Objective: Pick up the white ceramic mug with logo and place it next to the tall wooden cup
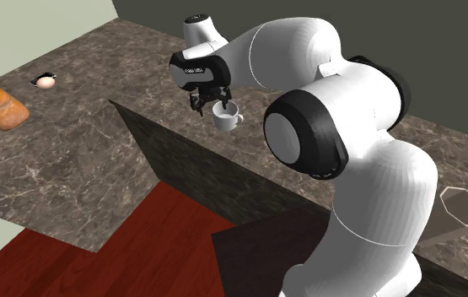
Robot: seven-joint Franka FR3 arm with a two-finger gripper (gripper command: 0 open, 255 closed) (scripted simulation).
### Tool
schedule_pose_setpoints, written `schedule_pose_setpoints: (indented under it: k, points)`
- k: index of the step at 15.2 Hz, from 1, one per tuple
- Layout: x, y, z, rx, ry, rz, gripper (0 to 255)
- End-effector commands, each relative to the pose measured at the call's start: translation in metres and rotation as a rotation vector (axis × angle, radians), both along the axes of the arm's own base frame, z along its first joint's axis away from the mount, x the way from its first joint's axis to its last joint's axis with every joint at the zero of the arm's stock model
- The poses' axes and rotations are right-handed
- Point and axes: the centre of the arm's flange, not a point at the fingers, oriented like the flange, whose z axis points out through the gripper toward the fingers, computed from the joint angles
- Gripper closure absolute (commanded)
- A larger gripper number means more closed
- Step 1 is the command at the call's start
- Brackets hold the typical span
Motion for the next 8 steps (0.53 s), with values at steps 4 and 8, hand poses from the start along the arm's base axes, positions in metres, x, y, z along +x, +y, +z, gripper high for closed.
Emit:
schedule_pose_setpoints:
  k: [4,8]
  points:
    - [0.0,-0.002,-0.027,-0.001,-0.001,-0.001,0]
    - [0.0,-0.003,-0.035,-0.001,-0.001,-0.001,0]
